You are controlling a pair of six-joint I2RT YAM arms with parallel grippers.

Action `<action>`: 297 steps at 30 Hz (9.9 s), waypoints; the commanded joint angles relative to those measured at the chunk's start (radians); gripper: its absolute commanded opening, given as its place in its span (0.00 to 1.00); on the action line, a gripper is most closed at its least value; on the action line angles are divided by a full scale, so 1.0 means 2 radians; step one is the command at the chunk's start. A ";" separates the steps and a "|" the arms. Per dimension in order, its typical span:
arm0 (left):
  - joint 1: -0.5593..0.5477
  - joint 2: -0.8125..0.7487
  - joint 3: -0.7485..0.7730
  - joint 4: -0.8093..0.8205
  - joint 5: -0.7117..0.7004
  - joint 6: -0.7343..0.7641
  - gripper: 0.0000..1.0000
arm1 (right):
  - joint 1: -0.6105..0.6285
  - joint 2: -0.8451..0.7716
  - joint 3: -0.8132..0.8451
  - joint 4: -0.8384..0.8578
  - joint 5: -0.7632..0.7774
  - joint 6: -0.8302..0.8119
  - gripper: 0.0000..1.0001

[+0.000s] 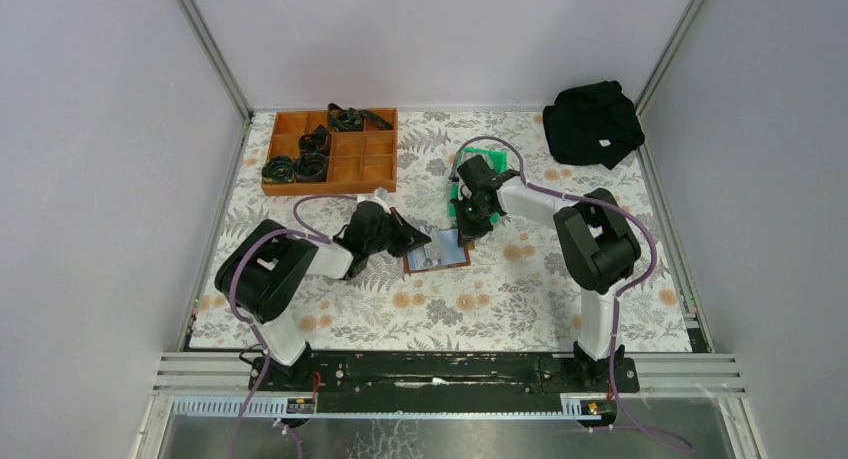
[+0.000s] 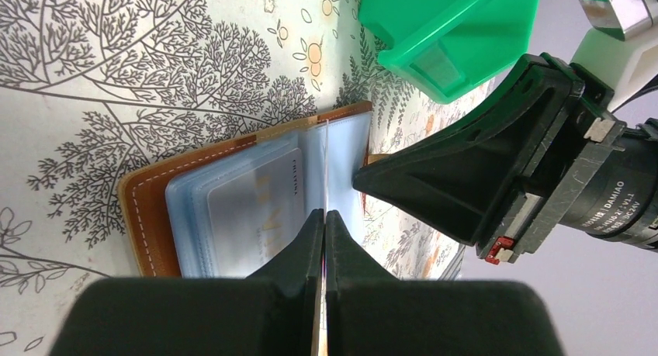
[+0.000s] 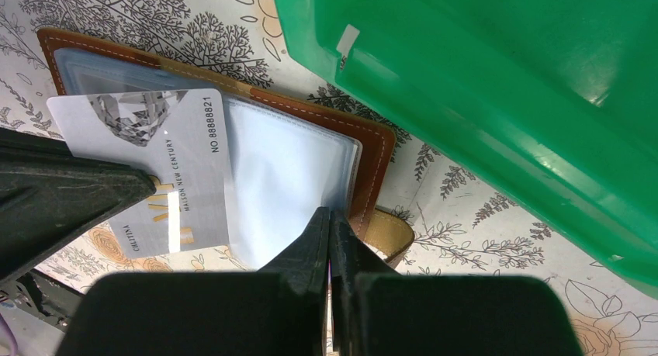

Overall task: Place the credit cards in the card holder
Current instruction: Insert the credit card into the card holder.

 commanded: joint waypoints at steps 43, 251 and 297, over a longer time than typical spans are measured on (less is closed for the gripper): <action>-0.024 0.013 -0.035 0.006 -0.031 -0.010 0.00 | 0.001 0.030 -0.010 -0.010 0.028 0.000 0.00; -0.191 0.091 0.264 -0.572 -0.249 0.099 0.62 | 0.044 -0.023 -0.068 0.016 0.031 0.033 0.07; -0.178 -0.057 0.148 -0.420 -0.266 0.021 0.77 | 0.041 -0.016 -0.090 0.026 0.036 0.039 0.06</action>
